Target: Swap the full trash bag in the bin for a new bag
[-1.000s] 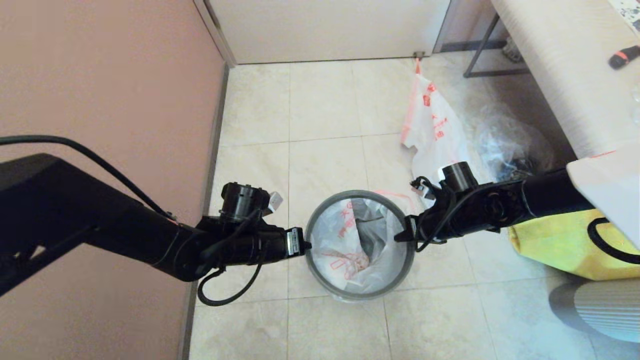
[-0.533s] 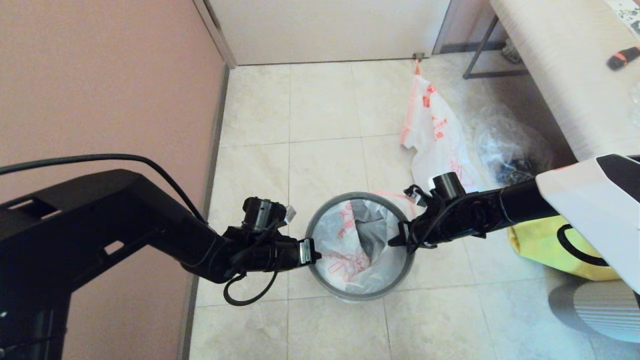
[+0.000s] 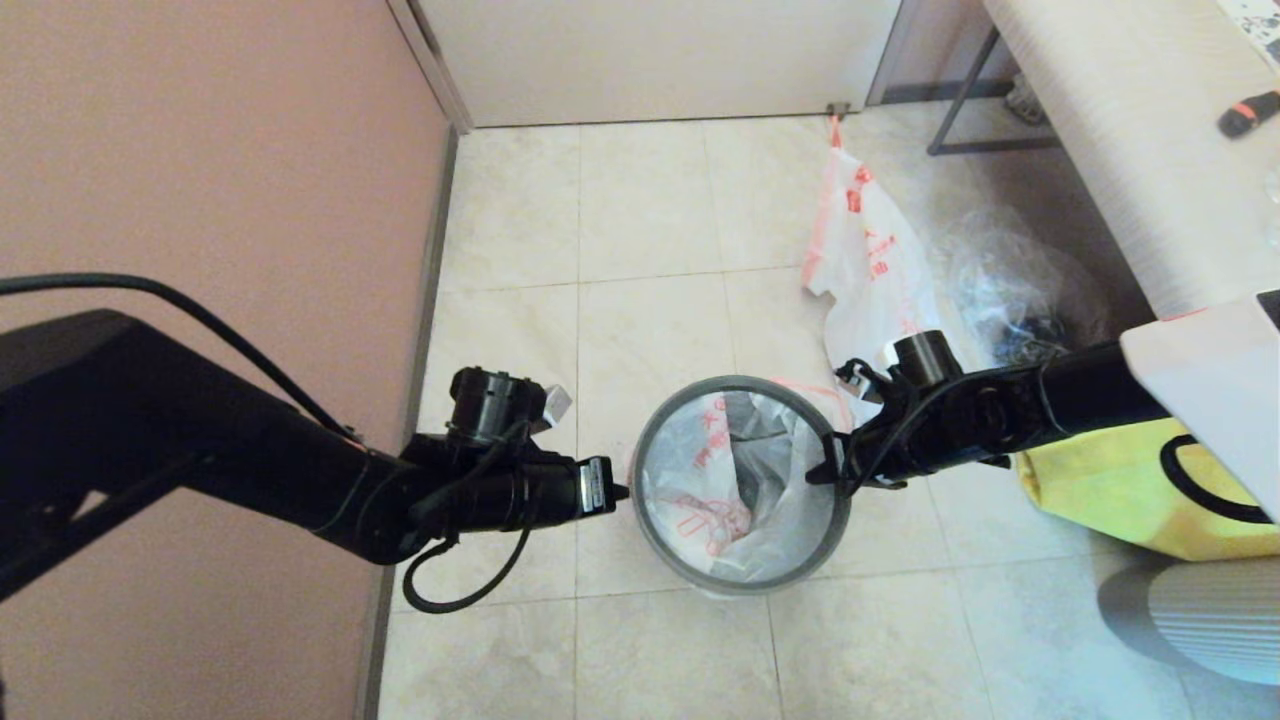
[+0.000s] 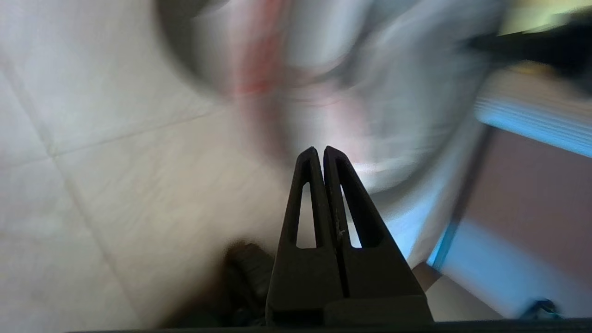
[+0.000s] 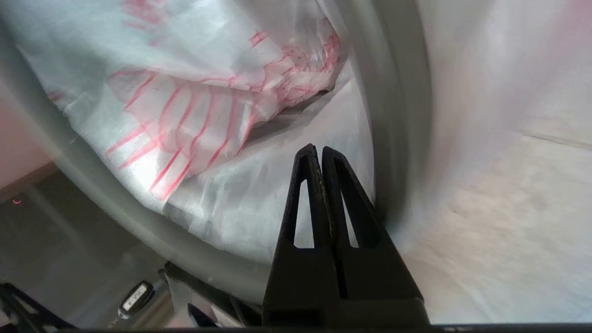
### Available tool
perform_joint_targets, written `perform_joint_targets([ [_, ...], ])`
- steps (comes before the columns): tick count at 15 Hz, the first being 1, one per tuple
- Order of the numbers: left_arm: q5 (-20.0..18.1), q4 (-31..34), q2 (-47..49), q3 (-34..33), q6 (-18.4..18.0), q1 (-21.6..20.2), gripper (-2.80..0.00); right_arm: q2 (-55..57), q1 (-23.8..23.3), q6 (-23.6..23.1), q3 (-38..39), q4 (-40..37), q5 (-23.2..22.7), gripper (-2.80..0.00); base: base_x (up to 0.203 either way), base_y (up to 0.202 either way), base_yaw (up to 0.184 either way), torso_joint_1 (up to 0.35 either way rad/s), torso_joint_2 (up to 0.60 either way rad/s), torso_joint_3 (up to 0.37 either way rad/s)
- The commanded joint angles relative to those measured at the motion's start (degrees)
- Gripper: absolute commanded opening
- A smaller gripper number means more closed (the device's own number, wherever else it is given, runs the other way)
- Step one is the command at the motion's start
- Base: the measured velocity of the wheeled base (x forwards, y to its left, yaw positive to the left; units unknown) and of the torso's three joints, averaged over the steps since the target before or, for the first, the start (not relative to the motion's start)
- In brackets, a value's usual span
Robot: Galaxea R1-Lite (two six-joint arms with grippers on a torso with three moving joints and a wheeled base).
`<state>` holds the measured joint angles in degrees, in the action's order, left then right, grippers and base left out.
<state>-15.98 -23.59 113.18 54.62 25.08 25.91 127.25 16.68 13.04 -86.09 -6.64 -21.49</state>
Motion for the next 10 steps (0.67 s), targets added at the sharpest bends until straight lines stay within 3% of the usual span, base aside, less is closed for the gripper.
perform_joint_targets([
  [1, -0.4, 0.0, -9.7, -1.7, 0.0, 0.8, -2.8, -7.8, 1.4, -0.1, 3.0, 0.0, 2.2, -2.8, 0.0, 0.0, 0.0, 0.0, 0.0, 0.0],
  [3, 1.1, 2.5, -17.7, -4.9, -1.2, 1.1, -2.8, -15.2, 2.0, -0.9, 8.6, -0.3, 8.3, -2.8, 0.0, 0.0, 0.0, 0.0, 0.0, 0.0],
  [7, 10.0, 8.5, -34.1, -14.8, -3.5, 1.4, -2.8, -33.5, 1.8, -3.2, 18.0, -4.7, 14.1, -2.8, 0.0, 0.0, 0.0, 0.0, 0.0, 0.0],
  [10, 17.5, 19.3, -49.0, -18.4, -5.7, 1.5, -2.8, -46.1, 3.0, -3.8, 25.9, -9.0, 18.1, -2.8, 0.0, 0.0, 0.0, 0.0, 0.0, 0.0],
])
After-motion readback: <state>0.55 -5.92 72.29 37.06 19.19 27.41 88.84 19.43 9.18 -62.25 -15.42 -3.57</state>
